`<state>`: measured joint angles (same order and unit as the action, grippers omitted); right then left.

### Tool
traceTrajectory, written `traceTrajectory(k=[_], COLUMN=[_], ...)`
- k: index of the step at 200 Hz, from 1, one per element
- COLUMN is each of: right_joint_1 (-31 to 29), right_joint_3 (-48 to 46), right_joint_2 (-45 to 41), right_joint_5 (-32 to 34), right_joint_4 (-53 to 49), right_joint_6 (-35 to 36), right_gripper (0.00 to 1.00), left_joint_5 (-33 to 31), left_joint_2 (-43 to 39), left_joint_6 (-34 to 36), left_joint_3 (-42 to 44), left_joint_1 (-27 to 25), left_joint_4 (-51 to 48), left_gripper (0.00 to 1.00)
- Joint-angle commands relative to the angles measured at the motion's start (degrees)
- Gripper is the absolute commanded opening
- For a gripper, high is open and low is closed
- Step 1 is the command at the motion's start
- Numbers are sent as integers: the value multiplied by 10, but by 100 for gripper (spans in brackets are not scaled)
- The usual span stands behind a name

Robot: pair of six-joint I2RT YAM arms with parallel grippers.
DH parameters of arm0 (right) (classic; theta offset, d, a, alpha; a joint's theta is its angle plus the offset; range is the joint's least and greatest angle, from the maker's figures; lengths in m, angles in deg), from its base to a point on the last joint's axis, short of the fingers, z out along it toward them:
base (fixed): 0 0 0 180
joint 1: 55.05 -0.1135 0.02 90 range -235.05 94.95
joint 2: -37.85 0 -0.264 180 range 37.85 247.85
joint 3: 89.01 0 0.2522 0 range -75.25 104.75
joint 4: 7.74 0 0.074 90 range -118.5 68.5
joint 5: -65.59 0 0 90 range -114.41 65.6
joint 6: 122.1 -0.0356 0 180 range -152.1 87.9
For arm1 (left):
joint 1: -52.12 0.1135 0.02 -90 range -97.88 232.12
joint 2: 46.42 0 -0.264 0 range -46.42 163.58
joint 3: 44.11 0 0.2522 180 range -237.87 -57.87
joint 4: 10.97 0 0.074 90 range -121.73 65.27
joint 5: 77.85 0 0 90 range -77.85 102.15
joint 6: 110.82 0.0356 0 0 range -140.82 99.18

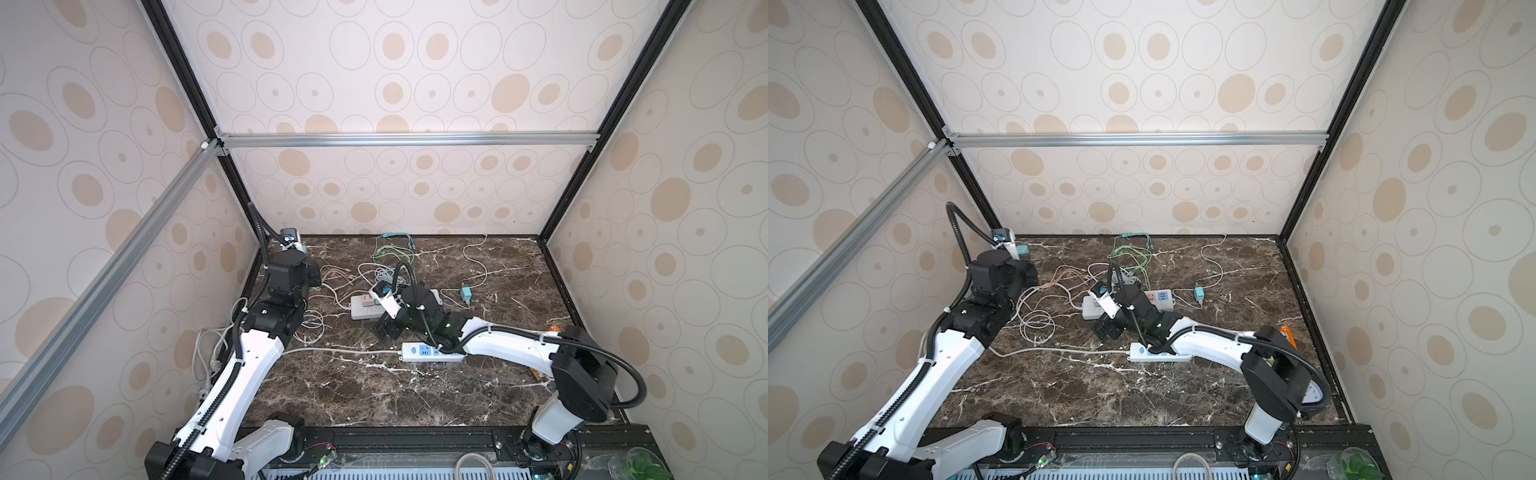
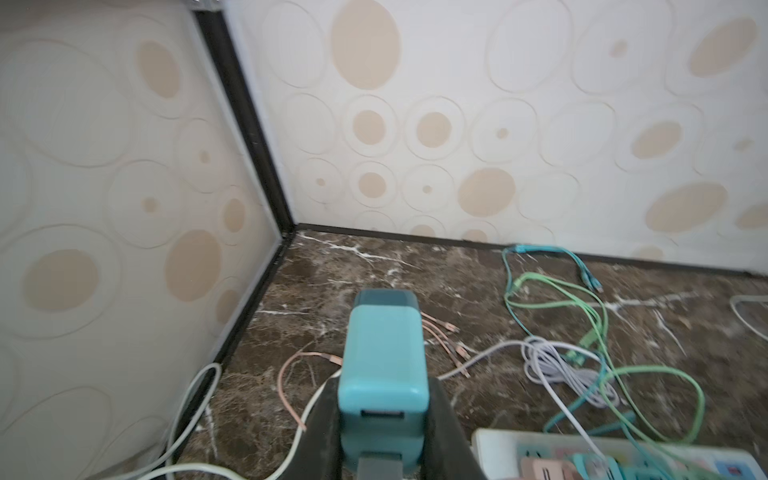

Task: Insert the plug
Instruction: 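Move the teal charger in the left gripper over the blue-socket strip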

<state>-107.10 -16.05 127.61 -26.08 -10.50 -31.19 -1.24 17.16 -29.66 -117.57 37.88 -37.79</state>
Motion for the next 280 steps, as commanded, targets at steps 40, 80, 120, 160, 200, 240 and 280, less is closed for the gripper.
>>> traceTrajectory(k=[40,80,120,160,200,240,280], right_joint_1=[88,146,161,185,231,286,296], right_joint_3=[-113,-168,-197,-227,-248,-270,-271], right_joint_2=[-162,-228,-263,-294,-325,-349,-368], right_joint_5=[63,73,104,135,146,53,75], right_joint_4=[24,13,-1,-10,-35,-67,-132], right_joint_6=[-50,-40,-19,-29,-60,-60,-71], right_gripper=[99,100,100,99,100,100,99], left_joint_5=[159,203,270,310,260,233,207], left_joint_2=[66,109,171,183,242,288,338], left_joint_6=[156,260,355,421,445,451,459], left_joint_3=[24,37,6,-5,-77,-120,-162], left_joint_1=[-111,-203,-262,-302,-343,-381,-412], left_joint_4=[-59,-65,-99,-86,-178,-230,-271], left_gripper=[0,0,0,0,0,0,0])
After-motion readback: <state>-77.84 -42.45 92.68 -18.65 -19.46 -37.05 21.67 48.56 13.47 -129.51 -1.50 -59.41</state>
